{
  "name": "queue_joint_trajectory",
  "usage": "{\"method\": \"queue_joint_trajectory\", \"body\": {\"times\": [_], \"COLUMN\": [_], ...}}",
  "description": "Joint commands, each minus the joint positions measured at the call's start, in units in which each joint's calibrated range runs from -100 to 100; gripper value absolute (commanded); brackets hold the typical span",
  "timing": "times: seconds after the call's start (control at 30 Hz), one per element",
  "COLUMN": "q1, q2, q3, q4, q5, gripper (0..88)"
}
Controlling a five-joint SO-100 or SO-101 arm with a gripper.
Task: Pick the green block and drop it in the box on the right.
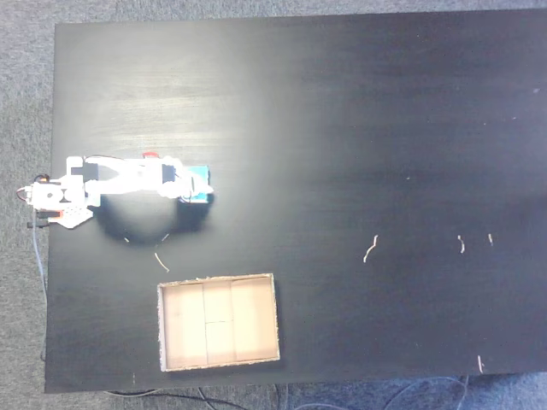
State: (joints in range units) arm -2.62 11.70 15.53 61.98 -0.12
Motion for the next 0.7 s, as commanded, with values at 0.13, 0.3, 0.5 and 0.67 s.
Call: {"method": "queue_joint_trajectory", "body": {"times": [0.13, 0.3, 0.5, 0.67], "q1": [0.3, 7.8, 29.8, 43.5], "q2": [-6.9, -21.5, -29.1, -10.1], "q3": [4.3, 6.5, 0.3, -9.3], "q4": [-2.9, -6.3, -16.4, -29.5], "q5": [1.1, 2.3, 7.0, 10.4], "gripper": [19.6, 21.2, 20.9, 21.5]}}
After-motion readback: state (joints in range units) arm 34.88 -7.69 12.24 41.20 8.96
